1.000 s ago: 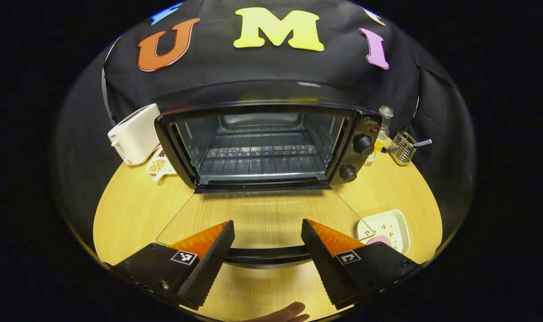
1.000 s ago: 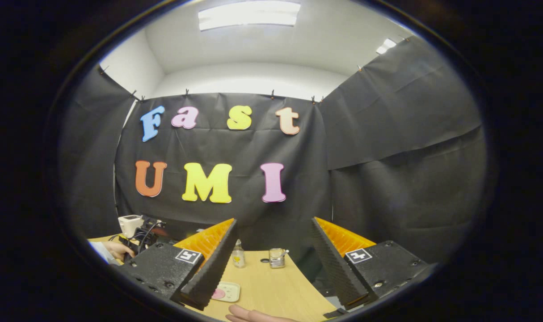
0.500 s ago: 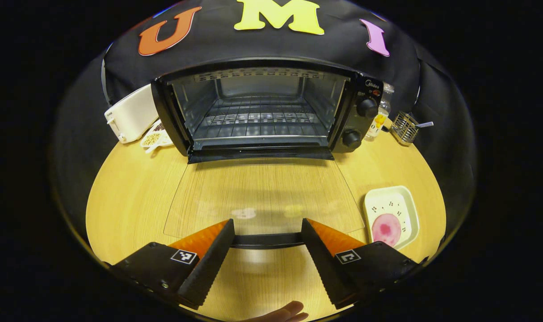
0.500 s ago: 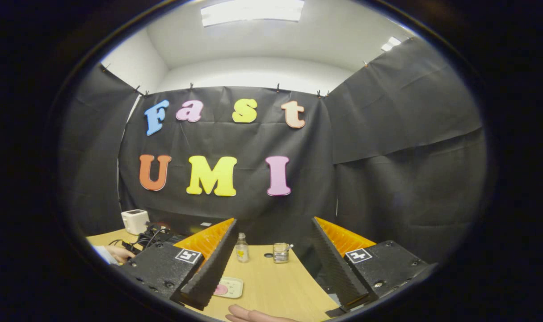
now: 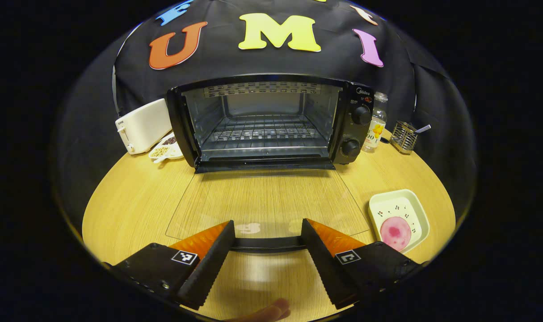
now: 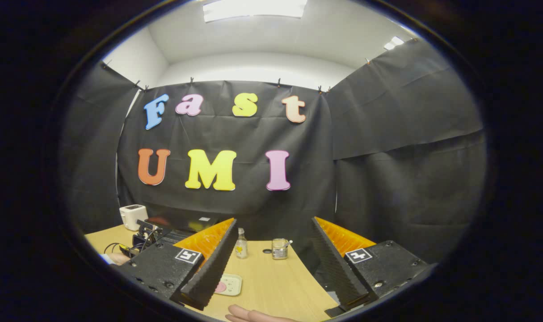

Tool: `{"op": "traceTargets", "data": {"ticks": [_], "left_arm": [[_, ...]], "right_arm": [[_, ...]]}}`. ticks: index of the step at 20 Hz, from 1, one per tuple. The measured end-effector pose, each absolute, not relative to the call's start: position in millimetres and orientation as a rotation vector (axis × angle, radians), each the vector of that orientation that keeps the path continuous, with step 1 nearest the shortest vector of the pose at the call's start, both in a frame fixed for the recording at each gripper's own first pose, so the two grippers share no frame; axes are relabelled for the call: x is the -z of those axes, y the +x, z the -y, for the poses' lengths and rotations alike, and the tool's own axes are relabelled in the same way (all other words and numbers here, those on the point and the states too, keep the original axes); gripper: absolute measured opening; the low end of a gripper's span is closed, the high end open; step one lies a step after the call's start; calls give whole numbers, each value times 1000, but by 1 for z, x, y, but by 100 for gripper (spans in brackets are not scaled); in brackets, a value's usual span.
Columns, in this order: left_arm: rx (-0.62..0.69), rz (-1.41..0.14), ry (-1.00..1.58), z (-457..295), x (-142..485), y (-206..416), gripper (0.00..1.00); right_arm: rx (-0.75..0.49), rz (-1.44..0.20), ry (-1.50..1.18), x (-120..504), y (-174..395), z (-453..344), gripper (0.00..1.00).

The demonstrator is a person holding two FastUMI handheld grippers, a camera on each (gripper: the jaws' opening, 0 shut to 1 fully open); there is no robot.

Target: Open the electric oven with the left hand, put the food in, and close the electric oven.

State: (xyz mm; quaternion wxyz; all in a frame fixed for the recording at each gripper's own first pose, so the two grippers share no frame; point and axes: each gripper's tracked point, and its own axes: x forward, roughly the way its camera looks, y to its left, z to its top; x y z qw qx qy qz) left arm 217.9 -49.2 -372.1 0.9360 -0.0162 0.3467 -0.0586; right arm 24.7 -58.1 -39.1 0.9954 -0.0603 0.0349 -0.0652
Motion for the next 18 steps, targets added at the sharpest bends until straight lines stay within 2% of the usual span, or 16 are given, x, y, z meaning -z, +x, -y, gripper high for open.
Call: {"op": "traceTargets", "data": {"ticks": [9,18], "left_arm": [[79,-576,-78,35,337,211,96],[37,-337,-55,9,211,153,95]], "right_arm": [[131,-190,-118,84,57,57,100],[95,-463,-121,195,107,58,100]]}}
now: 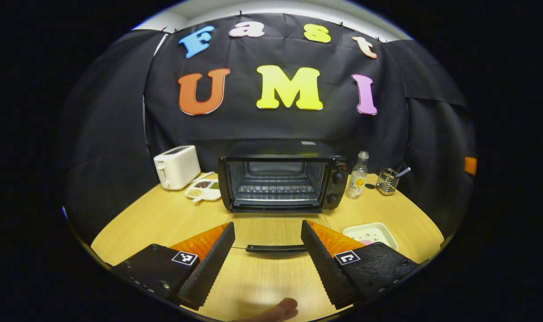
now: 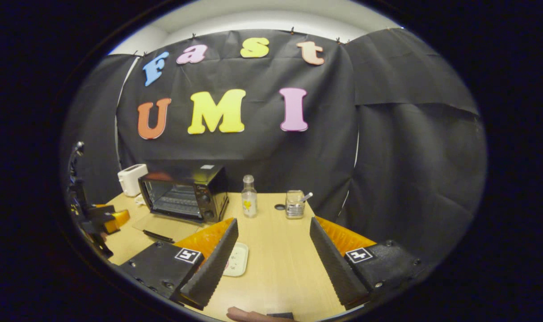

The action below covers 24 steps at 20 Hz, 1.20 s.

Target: Open the electric oven with the left hand, put the food in, and close the electric oven.

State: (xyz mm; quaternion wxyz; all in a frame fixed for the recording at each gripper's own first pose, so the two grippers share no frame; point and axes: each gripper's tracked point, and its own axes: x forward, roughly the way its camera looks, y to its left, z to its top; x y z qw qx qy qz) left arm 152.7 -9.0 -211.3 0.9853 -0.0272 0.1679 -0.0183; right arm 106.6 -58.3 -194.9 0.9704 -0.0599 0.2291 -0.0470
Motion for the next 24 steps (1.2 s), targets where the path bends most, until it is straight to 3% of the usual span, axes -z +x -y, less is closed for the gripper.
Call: {"op": "traceTargets", "data": {"ticks": [6,12,19,21,22,23,24], "left_arm": [[25,-122,-38,3,118,105,95],[29,-21,-3,1,78,59,95],[7,10,-43,-11,64,35,95],[24,7,-55,-7,62,32,96],[34,5,-55,-4,62,32,96],[38,3,-52,-4,62,32,96],[37,3,-48,-3,62,31,96]], "right_arm": [[53,-616,-86,278,133,48,100],[15,-760,1,362,153,36,99],[-18,-844,66,421,167,27,81],[-28,-855,85,431,170,24,71],[-36,-864,92,436,171,23,59],[-36,-874,99,441,171,22,62],[-41,-881,111,446,173,21,55]]}}
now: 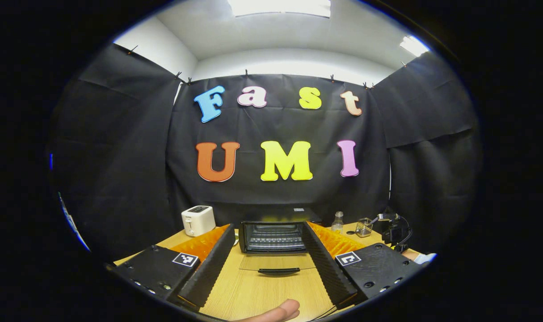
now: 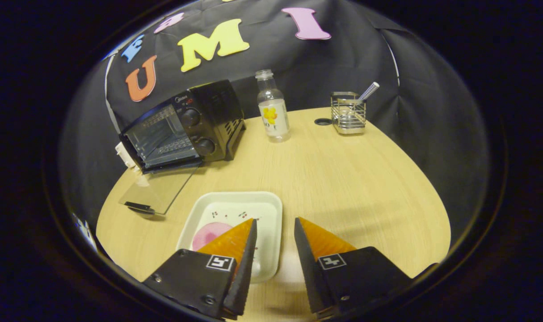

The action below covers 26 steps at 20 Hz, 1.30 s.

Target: Open the electric oven with the left hand, put the food in, and close the electric oven.

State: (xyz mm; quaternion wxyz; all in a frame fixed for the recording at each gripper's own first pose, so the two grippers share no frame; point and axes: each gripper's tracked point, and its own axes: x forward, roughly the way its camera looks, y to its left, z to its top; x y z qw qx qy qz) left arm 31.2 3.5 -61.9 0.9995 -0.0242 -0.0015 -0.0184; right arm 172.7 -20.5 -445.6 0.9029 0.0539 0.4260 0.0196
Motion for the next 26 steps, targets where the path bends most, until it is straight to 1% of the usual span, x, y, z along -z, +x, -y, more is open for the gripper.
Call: {"op": "traceTargets", "data": {"ticks": [2,3,4,5,6,7,8,9,12,14,17,21,22,23,24,26], "left_arm": [[35,6,-38,-3,60,30,95],[31,11,-33,-3,58,31,95],[27,10,-28,-4,58,31,95],[20,7,-28,-6,59,31,95],[19,7,-31,-6,58,31,95],[19,6,-33,-4,57,30,95],[18,4,-31,-3,57,31,95],[15,3,-26,-4,57,31,95],[8,-5,3,-1,57,33,95],[11,-14,14,3,56,31,95],[13,-21,-4,4,57,27,96],[-1,-44,-33,-4,63,17,96],[-5,-43,-34,-7,63,13,96],[-8,-42,-37,-10,64,10,96],[-7,-38,-41,-12,64,6,95],[1,-44,-52,-14,70,0,95]], "right_arm": [[-75,-886,144,450,174,12,48],[-69,-897,153,455,174,13,43],[-60,-911,155,464,175,14,34],[-60,-952,163,471,172,14,28],[-64,-921,174,466,174,14,12],[-101,-945,189,466,171,9,12],[-136,-970,221,470,170,3,7],[-159,-992,277,470,169,0,4],[-190,-1067,529,466,172,-1,4],[-219,-1072,613,465,169,1,4],[-225,-1070,656,465,165,6,4],[-200,-1083,693,459,152,19,4],[-185,-1082,683,457,148,25,7],[-169,-1076,676,453,144,30,7],[-156,-1068,674,447,143,35,4],[-145,-1046,683,430,138,39,4]]}}
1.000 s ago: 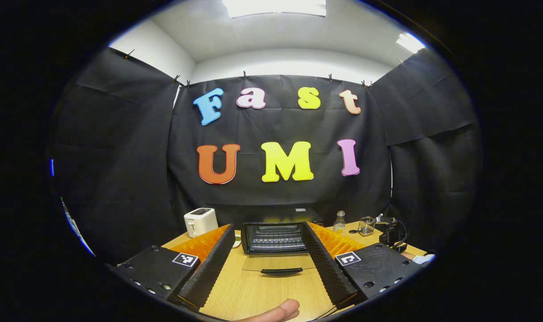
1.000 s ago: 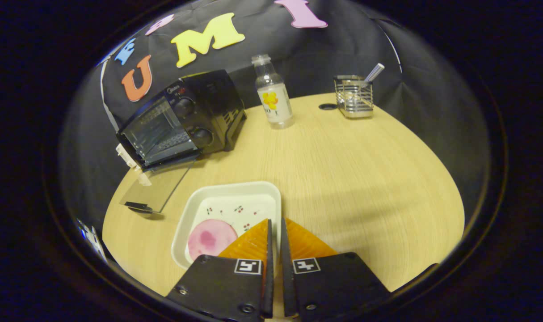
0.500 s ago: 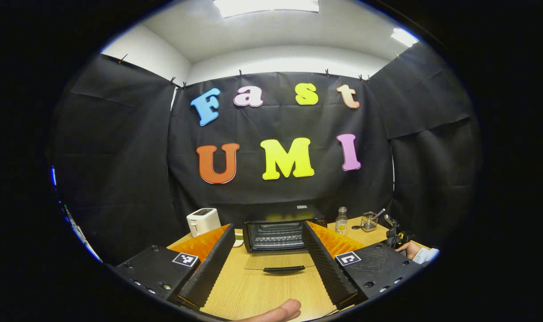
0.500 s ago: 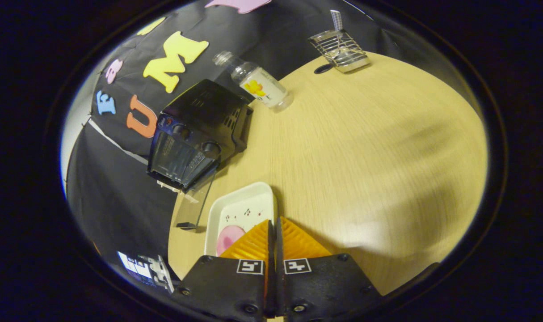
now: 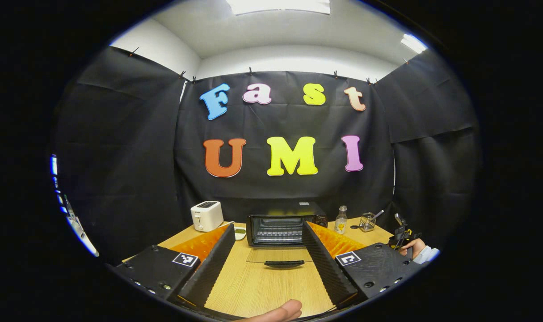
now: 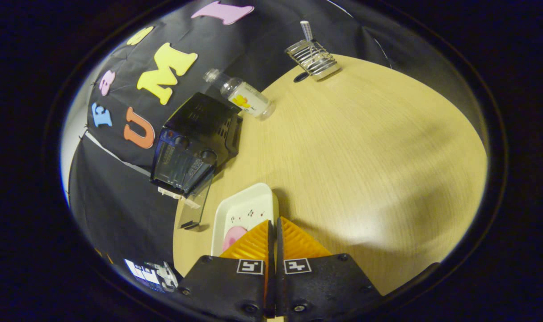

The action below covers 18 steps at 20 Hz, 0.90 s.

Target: Open the electric oven with the left hand, put the food in, and close the electric oven.

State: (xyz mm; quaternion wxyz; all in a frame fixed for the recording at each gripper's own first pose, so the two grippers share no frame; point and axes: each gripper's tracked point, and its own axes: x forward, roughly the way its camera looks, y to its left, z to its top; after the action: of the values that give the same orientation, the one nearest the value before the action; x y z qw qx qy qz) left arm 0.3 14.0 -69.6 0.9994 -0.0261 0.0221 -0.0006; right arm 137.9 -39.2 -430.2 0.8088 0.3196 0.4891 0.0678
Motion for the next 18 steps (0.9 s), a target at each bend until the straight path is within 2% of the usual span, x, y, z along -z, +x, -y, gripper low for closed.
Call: {"op": "traceTargets", "data": {"ticks": [5,10,18], "left_arm": [[-4,-54,-35,-28,82,-9,95],[-18,-56,-63,-48,90,-11,96],[-73,-49,-62,-100,103,-13,96]], "right_arm": [[-119,-986,701,376,132,40,4],[-142,-928,712,318,140,6,4],[-193,-919,748,300,160,-94,4]]}}
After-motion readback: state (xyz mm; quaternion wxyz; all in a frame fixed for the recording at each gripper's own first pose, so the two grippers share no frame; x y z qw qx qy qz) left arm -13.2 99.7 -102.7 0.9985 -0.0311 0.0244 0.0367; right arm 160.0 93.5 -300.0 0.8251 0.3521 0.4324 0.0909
